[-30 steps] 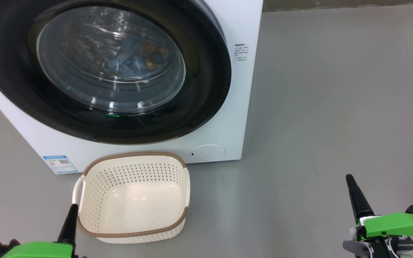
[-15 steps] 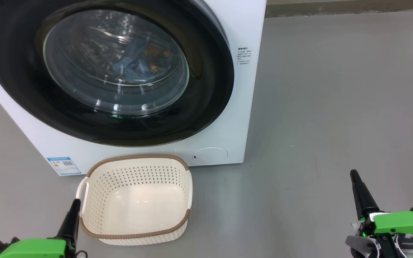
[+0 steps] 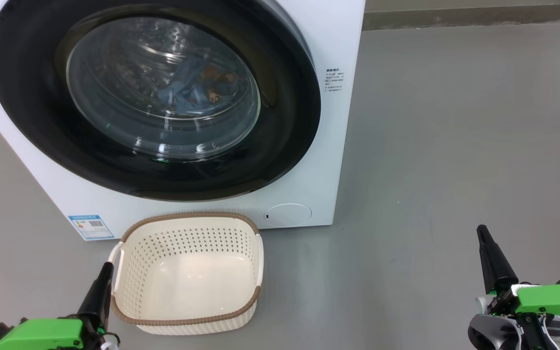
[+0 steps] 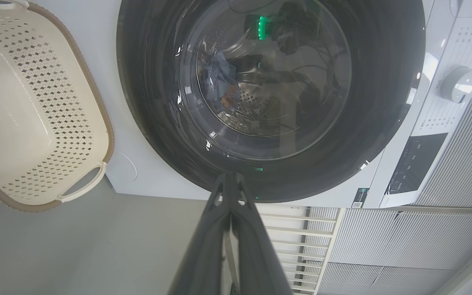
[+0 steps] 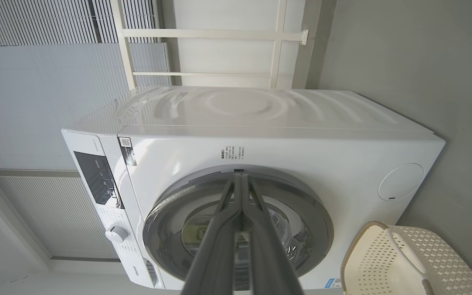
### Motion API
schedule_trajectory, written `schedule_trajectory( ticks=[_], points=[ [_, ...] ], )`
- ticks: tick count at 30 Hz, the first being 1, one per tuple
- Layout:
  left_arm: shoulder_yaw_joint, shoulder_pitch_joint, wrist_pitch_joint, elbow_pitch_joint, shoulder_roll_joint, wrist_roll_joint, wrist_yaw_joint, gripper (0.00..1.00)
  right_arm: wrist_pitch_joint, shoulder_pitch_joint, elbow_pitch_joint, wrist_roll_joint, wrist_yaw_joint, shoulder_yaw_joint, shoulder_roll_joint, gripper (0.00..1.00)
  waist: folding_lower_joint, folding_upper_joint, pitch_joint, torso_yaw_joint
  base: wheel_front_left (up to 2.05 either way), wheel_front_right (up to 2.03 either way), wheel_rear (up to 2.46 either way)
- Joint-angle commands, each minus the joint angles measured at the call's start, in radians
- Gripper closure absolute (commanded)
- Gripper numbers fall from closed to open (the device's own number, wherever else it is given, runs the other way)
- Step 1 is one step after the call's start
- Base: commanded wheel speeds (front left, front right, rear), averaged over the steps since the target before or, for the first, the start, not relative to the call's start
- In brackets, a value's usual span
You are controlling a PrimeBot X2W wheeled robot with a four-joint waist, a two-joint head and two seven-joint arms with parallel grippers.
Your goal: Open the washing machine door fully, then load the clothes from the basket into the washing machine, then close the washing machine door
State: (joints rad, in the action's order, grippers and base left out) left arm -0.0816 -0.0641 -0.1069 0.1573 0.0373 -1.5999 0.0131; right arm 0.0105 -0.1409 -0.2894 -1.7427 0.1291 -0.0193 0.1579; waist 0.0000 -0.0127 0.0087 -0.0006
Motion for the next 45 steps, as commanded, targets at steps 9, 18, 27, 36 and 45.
schedule_trajectory(
  ticks=[9, 18, 27, 36, 45],
  points=[
    [-0.036, -0.042, -0.005, -0.03, 0.013, -0.007, -0.001, 1.0, 0.016, 0.003, 0.036, -0.026, 0.002, -0.046, 0.031, 1.0, 0.0, 0.0, 0.0, 0.0, 0.0, 0.0, 0.0],
    [-0.035, -0.042, -0.005, -0.03, 0.013, -0.007, -0.001, 1.0, 0.036, 0.004, 0.041, -0.047, 0.002, -0.07, 0.049, 1.0, 0.0, 0.0, 0.0, 0.0, 0.0, 0.0, 0.0],
    [-0.035, -0.042, -0.005, -0.031, 0.013, -0.007, -0.001, 1.0, 0.054, 0.004, 0.047, -0.067, 0.002, -0.092, 0.067, 1.0, 0.0, 0.0, 0.001, 0.0, 0.0, 0.0, 0.0],
    [-0.035, -0.042, -0.005, -0.031, 0.013, -0.007, -0.001, 1.0, 0.076, 0.004, 0.055, -0.09, 0.002, -0.119, 0.087, 1.0, 0.0, 0.0, 0.001, 0.0, 0.0, 0.0, 0.0],
    [-0.035, -0.042, -0.005, -0.031, 0.013, -0.008, -0.001, 1.0, 0.098, 0.003, 0.063, -0.114, 0.002, -0.146, 0.109, 1.0, 0.0, 0.0, 0.001, 0.0, 0.0, 0.0, 0.0]
  ],
)
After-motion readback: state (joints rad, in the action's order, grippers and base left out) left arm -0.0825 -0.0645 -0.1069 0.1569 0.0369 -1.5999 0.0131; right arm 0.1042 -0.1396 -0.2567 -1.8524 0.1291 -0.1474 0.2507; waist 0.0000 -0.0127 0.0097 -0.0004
